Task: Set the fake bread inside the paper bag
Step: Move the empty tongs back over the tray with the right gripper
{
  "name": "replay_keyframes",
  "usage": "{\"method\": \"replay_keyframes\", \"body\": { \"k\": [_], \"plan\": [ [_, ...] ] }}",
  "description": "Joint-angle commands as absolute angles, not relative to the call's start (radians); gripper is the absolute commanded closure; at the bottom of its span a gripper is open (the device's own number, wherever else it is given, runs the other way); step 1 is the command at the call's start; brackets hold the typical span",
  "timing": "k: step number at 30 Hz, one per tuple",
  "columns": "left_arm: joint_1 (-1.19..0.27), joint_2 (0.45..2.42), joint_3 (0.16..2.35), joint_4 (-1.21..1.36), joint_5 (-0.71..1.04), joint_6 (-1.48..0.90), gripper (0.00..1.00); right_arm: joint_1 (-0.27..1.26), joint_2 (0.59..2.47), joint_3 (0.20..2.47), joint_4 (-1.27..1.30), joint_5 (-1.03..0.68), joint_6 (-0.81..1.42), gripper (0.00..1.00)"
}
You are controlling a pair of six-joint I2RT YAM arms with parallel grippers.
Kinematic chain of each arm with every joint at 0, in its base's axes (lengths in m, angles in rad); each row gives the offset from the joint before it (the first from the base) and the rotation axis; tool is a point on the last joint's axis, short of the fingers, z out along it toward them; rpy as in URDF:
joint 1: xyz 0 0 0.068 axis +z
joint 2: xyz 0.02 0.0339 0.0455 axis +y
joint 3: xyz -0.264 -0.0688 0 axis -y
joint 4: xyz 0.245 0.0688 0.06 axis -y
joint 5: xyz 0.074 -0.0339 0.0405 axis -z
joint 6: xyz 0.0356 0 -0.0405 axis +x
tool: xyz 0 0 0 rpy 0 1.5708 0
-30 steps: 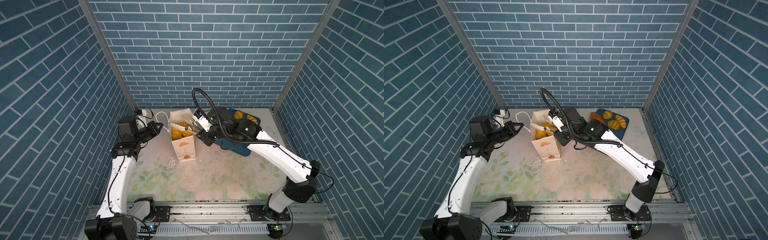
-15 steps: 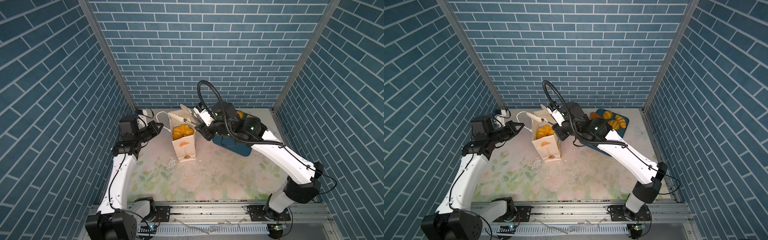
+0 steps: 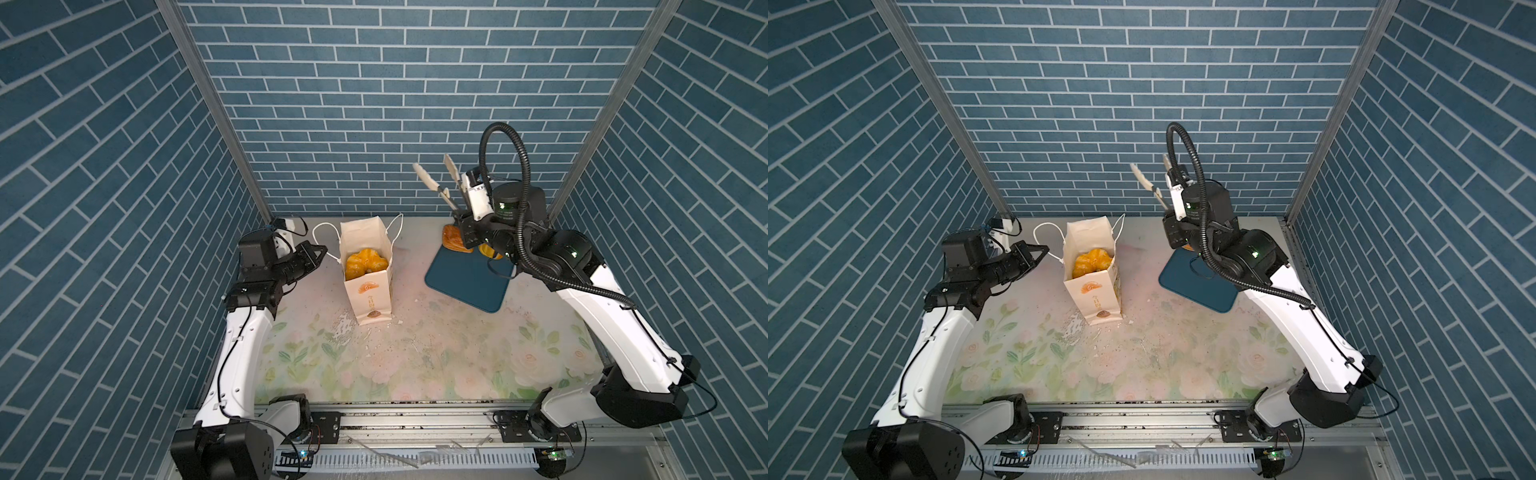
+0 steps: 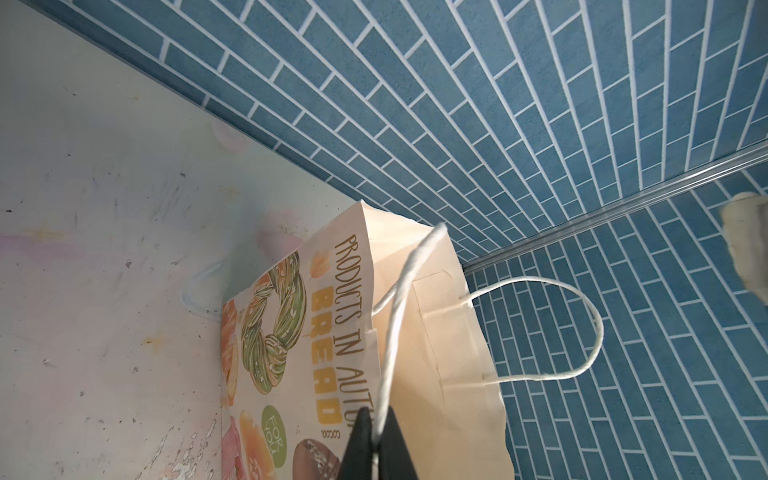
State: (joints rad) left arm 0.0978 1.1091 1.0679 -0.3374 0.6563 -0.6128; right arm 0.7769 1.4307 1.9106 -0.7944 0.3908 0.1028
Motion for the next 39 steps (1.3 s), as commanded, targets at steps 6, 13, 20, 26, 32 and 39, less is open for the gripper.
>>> {"method": "replay_keyframes", "body": {
  "k": [6,13,20,26,32,39],
  "plan": [
    [0.101,1.117,1.093,-0.328,0.668,-0.605,0.92,0.612,1.401,1.754,-0.89,0.396,0.224,0.56],
    [0.101,1.106,1.088,-0.331,0.665,-0.607,0.92,0.501,1.446,1.641,-0.87,0.278,0.252,0.55],
    [0.101,1.1,1.085,-0.331,0.661,-0.608,0.92,0.431,1.539,1.6,-0.823,0.169,0.279,0.54],
    [0.101,1.099,1.088,-0.333,0.666,-0.609,0.92,0.409,1.637,1.615,-0.79,0.175,0.24,0.54],
    [0.101,1.1,1.097,-0.337,0.669,-0.609,0.92,0.38,1.736,1.644,-0.76,0.146,0.224,0.53],
    [0.101,1.098,1.101,-0.342,0.67,-0.606,0.92,0.359,1.839,1.704,-0.738,0.111,0.219,0.52]
  ]
}}
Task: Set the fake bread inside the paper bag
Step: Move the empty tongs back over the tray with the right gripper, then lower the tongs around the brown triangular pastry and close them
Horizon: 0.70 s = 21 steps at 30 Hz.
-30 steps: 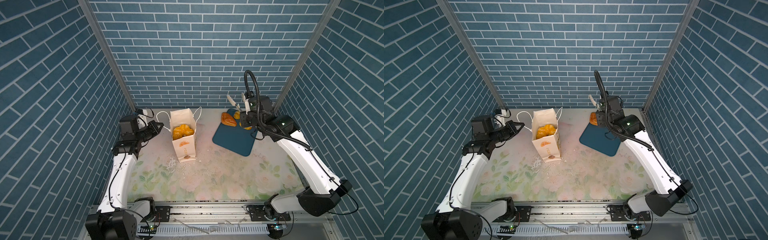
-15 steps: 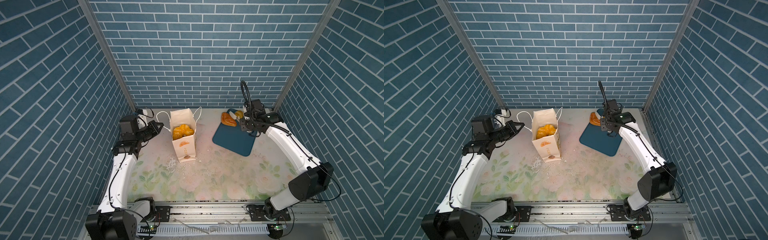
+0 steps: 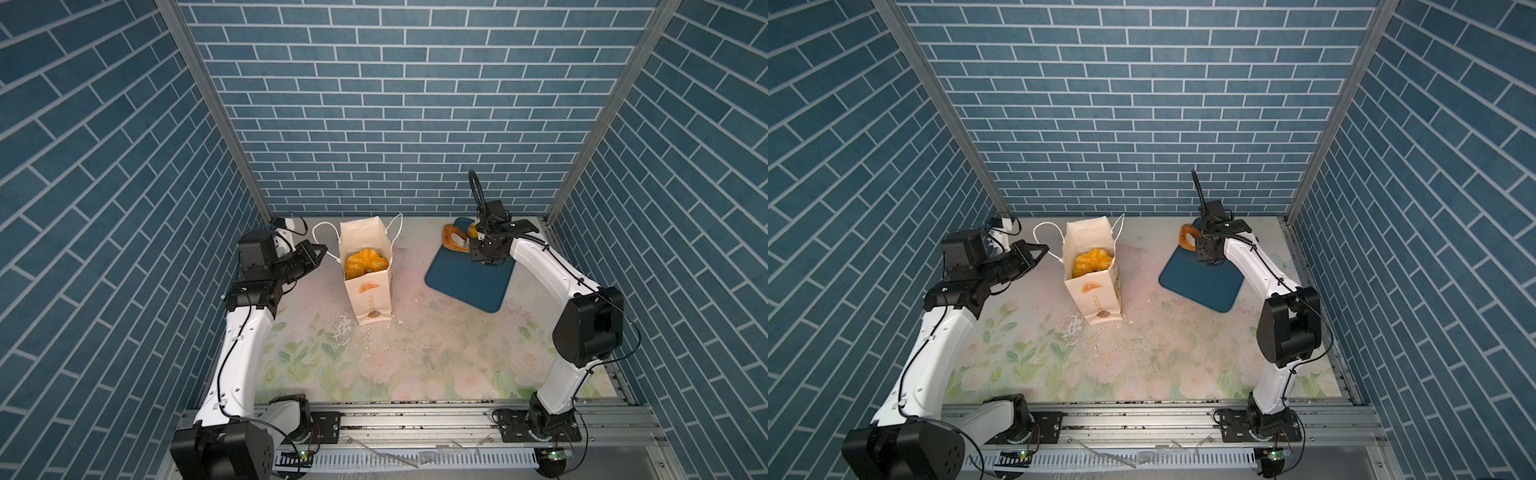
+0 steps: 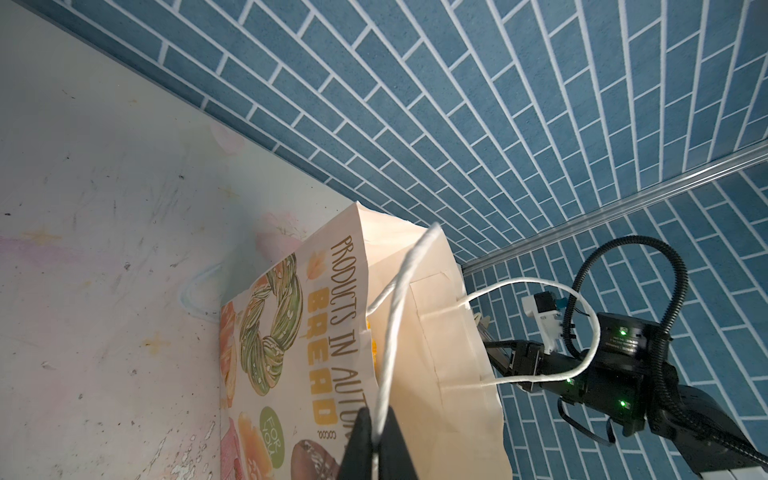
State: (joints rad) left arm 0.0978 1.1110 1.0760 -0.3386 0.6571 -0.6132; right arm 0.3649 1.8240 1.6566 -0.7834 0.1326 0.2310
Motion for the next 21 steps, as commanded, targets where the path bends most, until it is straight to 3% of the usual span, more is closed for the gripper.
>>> {"method": "replay_keyframes", "body": {
  "k": [1,21],
  "plan": [
    [0.101,1.096,1.101,-0.343,0.671,-0.604,0.92,0.357,1.852,1.71,-0.734,0.108,0.216,0.52],
    [0.101,1.086,1.1,-0.357,0.663,-0.599,0.92,0.331,2.015,1.807,-0.767,0.038,0.163,0.55]
  ]
}}
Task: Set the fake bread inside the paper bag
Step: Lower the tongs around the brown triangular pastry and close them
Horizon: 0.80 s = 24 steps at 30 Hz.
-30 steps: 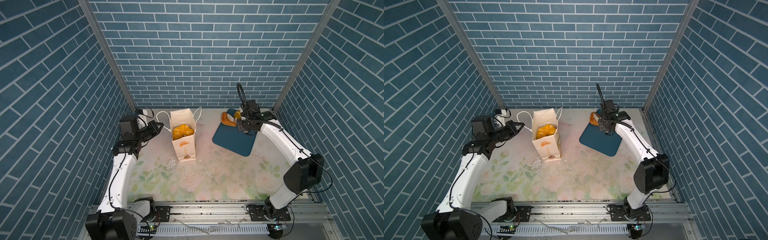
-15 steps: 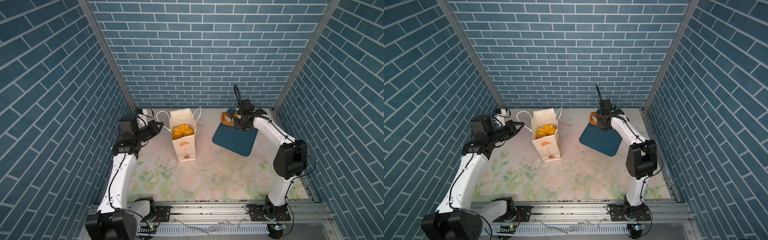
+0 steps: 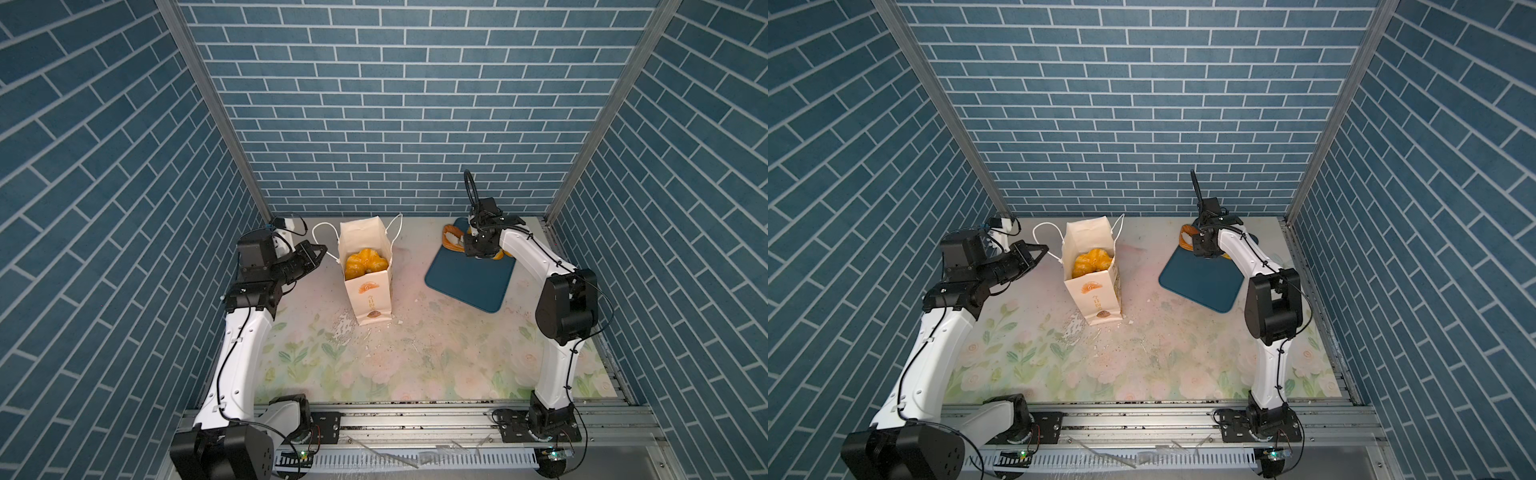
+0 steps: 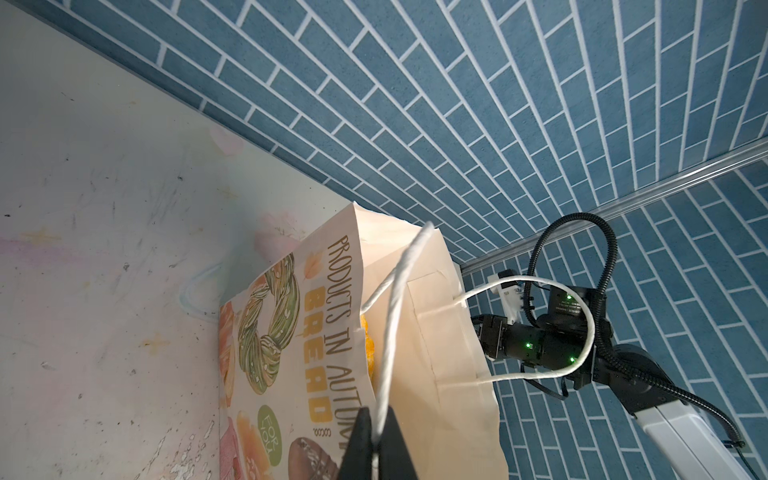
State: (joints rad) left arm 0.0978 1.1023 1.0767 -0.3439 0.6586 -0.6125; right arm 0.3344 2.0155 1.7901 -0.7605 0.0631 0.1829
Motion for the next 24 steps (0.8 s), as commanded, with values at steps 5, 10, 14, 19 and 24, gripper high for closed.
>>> {"method": "replay_keyframes", "body": {
  "k": [5,10,14,19,24],
  "plan": [
    [0.101,1.09,1.097,-0.349,0.663,-0.603,0.92,0.33,1.983,1.778,-0.768,0.02,0.17,0.6],
    [0.101,1.09,1.094,-0.344,0.663,-0.603,0.92,0.337,1.924,1.722,-0.779,0.023,0.182,0.65],
    [0.101,1.092,1.092,-0.341,0.664,-0.605,0.92,0.342,1.868,1.662,-0.793,0.038,0.196,0.66],
    [0.101,1.096,1.092,-0.333,0.667,-0.608,0.92,0.361,1.798,1.613,-0.849,0.067,0.228,0.67],
    [0.101,1.097,1.083,-0.315,0.673,-0.621,0.92,0.379,1.735,1.54,-0.893,0.121,0.299,0.67]
  ]
}}
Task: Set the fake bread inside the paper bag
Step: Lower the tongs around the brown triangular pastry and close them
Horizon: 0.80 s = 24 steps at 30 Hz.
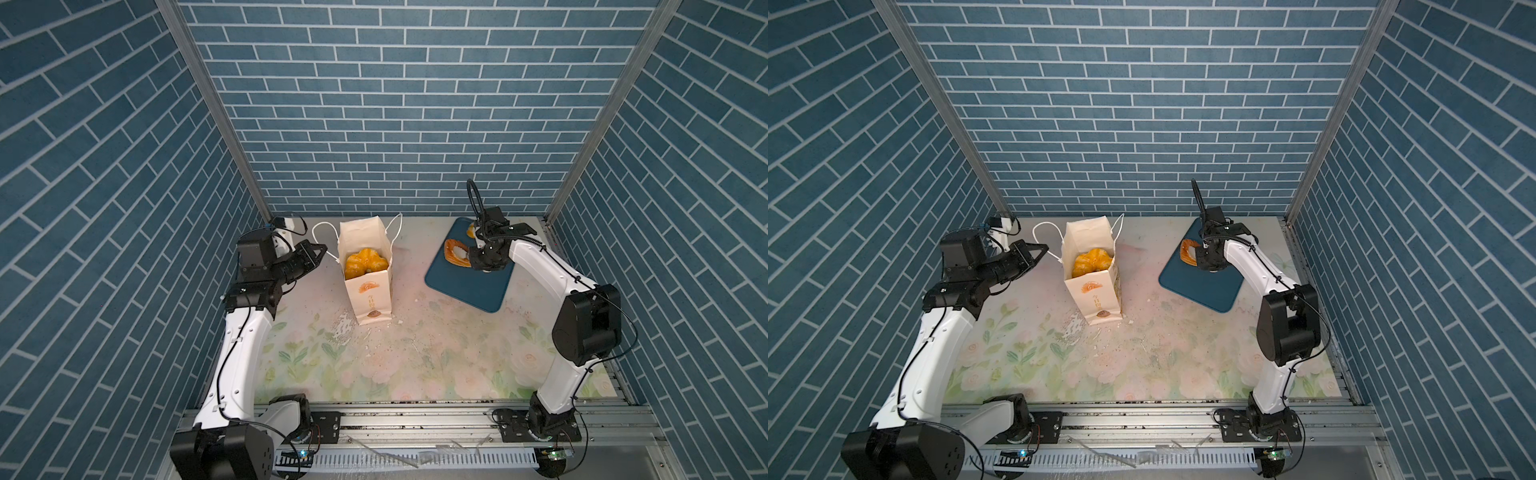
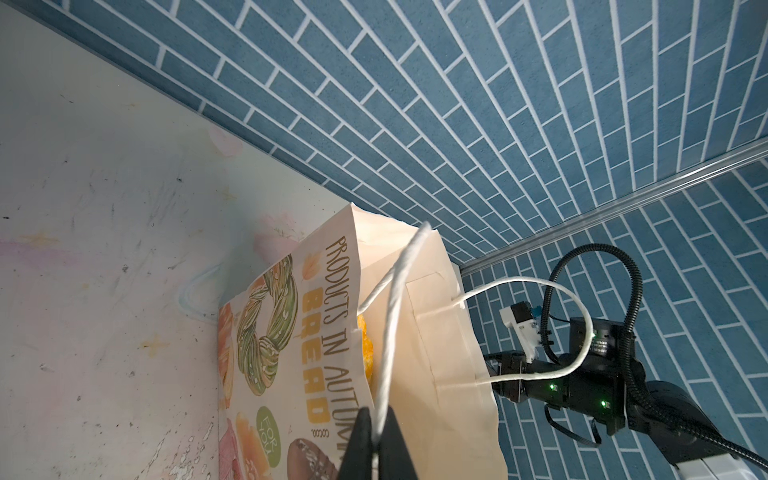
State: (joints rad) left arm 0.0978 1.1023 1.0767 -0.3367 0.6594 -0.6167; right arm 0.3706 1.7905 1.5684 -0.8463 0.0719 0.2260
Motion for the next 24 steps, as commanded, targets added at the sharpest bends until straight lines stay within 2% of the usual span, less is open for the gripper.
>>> {"method": "replay_keyframes", "body": {
  "k": [1,7,12,18,24],
  "plan": [
    [0.101,1.098,1.081,-0.312,0.675,-0.625,0.92,0.382,1.72,1.519,-0.892,0.123,0.319,0.67],
    [0.101,1.1,1.077,-0.306,0.683,-0.627,0.92,0.423,1.641,1.418,-0.89,0.152,0.439,0.66],
    [0.101,1.102,1.076,-0.305,0.687,-0.626,0.92,0.457,1.633,1.423,-0.924,0.174,0.467,0.6],
    [0.101,1.097,1.08,-0.314,0.689,-0.62,0.92,0.454,1.647,1.488,-0.967,0.187,0.38,0.51],
    [0.101,1.094,1.08,-0.325,0.686,-0.611,0.92,0.436,1.684,1.544,-1.016,0.185,0.284,0.45]
  ]
}}
